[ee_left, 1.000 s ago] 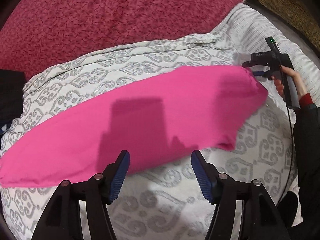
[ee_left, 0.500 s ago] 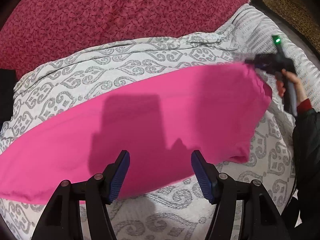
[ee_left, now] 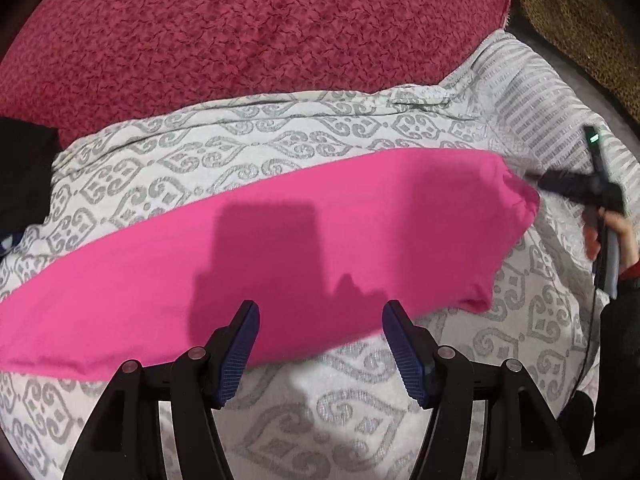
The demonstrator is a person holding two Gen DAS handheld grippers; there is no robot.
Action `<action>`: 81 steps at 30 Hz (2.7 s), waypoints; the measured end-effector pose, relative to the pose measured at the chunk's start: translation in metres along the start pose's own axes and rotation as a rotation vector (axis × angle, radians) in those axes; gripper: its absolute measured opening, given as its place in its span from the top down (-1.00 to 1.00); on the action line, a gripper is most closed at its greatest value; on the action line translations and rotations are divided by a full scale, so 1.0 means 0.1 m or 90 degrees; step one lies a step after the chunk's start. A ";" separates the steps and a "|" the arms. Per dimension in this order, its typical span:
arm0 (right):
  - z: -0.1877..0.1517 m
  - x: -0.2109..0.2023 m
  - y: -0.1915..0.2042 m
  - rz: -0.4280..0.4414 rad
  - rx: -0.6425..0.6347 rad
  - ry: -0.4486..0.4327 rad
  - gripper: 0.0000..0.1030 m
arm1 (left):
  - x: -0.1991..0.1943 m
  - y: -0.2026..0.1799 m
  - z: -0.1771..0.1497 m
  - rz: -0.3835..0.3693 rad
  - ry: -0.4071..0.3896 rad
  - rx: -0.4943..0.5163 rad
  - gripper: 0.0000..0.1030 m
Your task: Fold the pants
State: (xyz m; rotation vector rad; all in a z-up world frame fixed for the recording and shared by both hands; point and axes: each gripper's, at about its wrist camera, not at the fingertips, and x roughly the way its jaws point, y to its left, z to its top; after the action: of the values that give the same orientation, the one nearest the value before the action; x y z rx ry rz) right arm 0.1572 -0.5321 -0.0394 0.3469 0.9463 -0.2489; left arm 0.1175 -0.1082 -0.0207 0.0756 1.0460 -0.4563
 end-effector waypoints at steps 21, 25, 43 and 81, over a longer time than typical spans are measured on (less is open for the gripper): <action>-1.33 -1.26 2.29 0.075 -0.187 -0.135 0.39 | -0.85 1.45 -0.69 0.110 -0.094 -0.164 -0.44; -1.62 -1.20 2.98 0.119 -0.266 -0.128 0.39 | -0.95 1.80 -0.87 0.107 -0.106 -0.212 -0.48; -2.32 -0.69 4.47 0.166 -0.445 0.020 0.33 | -1.06 3.33 -1.57 0.067 -0.159 -0.484 -0.50; -2.38 -0.06 4.81 0.160 -0.408 0.131 0.13 | -0.91 3.87 -1.18 0.030 -0.232 -0.483 0.86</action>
State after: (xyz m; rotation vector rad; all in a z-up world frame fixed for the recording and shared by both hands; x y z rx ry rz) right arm 0.1477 0.0029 -0.0757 -0.1060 1.1177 0.3257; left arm 0.1371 0.3042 -0.0632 -0.6341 0.7969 -0.0039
